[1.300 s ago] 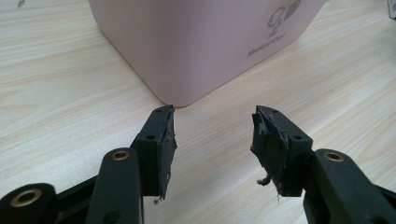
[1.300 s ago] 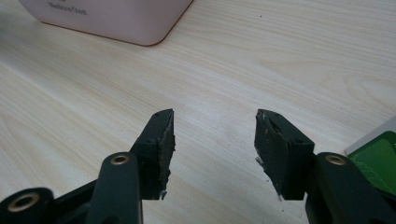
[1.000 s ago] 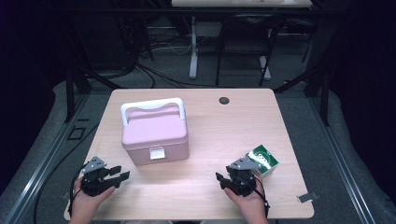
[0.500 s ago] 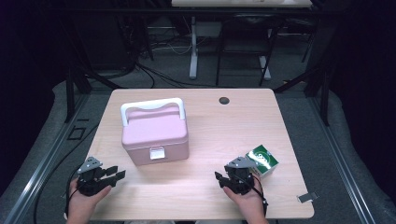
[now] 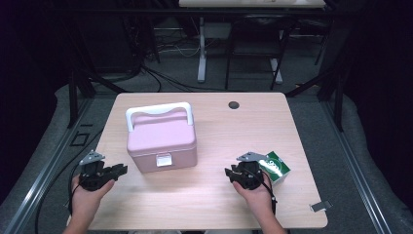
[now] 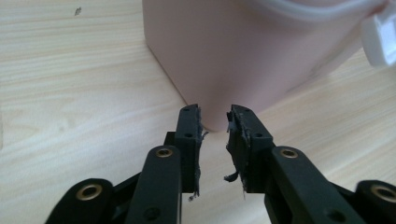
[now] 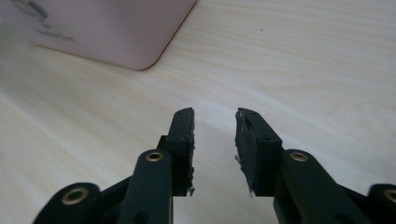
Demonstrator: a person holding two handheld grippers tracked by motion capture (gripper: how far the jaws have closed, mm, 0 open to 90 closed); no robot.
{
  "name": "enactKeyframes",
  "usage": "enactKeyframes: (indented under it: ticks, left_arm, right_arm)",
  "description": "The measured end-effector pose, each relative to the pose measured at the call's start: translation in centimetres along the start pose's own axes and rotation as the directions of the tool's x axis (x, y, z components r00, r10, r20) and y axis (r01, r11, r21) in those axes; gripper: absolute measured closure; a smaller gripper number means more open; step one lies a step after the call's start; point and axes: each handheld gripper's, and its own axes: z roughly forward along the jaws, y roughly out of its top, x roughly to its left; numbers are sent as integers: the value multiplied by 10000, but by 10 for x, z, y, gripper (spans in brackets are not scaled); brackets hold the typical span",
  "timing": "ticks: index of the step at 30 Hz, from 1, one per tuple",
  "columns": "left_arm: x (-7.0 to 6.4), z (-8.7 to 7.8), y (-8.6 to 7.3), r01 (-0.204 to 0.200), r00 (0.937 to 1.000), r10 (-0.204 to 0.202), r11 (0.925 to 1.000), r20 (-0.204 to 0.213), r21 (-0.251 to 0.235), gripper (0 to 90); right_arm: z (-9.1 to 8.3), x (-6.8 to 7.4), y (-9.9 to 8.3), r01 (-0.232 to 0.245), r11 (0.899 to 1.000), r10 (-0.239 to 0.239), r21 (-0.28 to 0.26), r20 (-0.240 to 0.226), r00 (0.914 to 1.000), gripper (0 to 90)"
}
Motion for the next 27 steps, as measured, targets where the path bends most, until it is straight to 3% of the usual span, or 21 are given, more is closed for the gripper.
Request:
enactKeyframes:
  ticks: [3, 4, 7, 8, 11, 14, 20, 27]
  left_arm:
    - [4, 3, 6, 111, 9999, -111, 9999, 33, -30, 795]
    - [7, 5, 12, 299, 9995, -298, 9995, 121, -80, 805]
    - [11, 8, 17, 435, 9988, -432, 9989, 216, -156, 821]
    - [13, 10, 20, 549, 9980, -543, 9983, 328, -171, 842]
    - [13, 12, 23, 473, 9984, -466, 9987, 328, -200, 890]
    - [13, 16, 28, 439, 9984, -428, 9987, 375, -270, 900]
    - [12, 23, 32, 384, 9980, -364, 9986, 522, -375, 900]
    - [11, 25, 31, 223, 9993, -214, 9993, 308, -309, 900]
  right_arm:
    - [3, -4, 8, -76, 9999, 78, -111, 178, 9998, 729]
    - [6, -9, 16, -242, 9991, 238, -344, -131, 9996, 748]
    - [10, -12, 24, -295, 9987, 293, -417, -47, 9996, 777]
    - [14, -14, 32, -372, 9982, 357, -467, -309, 9989, 791]
    - [20, -15, 40, -328, 9982, 305, -501, -462, 9985, 818]
    - [31, -9, 51, 59, 9986, -90, -521, -599, 9982, 855]
    - [49, 5, 67, 388, 9982, -418, -467, -657, 9970, 877]
    - [64, 17, 75, 636, 9967, -668, -496, -670, 9955, 872]
